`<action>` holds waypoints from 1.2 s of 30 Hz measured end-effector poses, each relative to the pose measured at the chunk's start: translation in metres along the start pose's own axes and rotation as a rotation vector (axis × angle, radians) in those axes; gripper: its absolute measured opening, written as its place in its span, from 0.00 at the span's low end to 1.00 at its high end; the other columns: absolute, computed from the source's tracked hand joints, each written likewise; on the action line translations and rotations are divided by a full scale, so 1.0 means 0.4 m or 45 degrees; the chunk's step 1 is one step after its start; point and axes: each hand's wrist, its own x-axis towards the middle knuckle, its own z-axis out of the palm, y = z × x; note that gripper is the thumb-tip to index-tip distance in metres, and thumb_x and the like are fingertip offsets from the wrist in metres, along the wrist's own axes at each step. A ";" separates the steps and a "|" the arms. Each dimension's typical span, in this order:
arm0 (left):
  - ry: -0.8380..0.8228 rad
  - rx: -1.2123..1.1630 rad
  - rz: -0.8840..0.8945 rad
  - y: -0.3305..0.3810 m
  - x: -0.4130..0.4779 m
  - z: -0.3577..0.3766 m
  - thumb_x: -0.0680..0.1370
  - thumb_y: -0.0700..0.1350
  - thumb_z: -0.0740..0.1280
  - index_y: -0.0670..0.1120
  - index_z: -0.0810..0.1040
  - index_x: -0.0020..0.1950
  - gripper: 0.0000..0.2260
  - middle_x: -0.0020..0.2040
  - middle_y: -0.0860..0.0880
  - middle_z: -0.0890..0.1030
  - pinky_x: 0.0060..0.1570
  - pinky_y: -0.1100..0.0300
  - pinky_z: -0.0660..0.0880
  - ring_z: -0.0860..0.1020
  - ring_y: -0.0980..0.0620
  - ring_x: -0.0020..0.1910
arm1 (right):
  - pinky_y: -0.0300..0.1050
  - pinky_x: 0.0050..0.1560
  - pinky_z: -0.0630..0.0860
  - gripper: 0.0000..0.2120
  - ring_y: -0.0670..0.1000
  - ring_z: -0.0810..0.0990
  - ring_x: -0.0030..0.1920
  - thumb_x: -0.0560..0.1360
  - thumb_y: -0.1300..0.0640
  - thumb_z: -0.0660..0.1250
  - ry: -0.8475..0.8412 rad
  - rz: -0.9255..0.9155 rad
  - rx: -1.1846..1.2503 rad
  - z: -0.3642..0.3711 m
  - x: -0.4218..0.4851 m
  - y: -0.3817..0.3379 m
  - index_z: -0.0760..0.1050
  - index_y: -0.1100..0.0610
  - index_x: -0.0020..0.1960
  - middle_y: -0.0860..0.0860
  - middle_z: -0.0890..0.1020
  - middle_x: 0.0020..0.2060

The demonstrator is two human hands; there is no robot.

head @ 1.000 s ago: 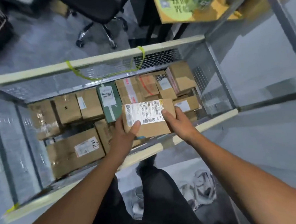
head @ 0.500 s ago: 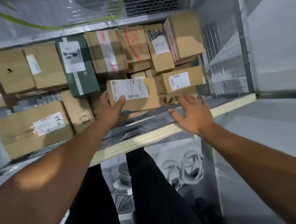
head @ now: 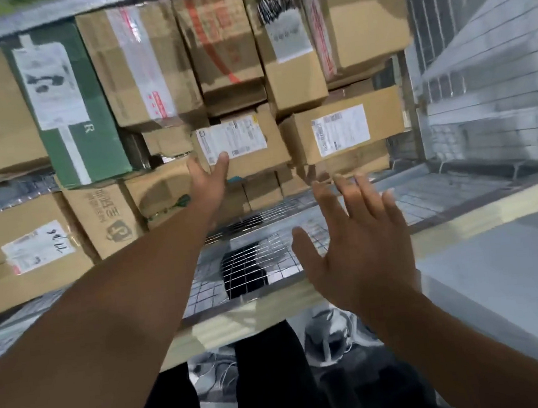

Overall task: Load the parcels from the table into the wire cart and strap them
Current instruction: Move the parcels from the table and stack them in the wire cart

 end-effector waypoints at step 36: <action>-0.956 1.223 1.087 0.340 -1.093 -0.188 0.80 0.58 0.71 0.46 0.73 0.75 0.27 0.72 0.43 0.74 0.74 0.45 0.66 0.70 0.42 0.73 | 0.58 0.74 0.65 0.26 0.60 0.71 0.73 0.82 0.48 0.67 0.714 1.529 1.306 -0.036 -0.969 -0.136 0.70 0.57 0.76 0.59 0.76 0.71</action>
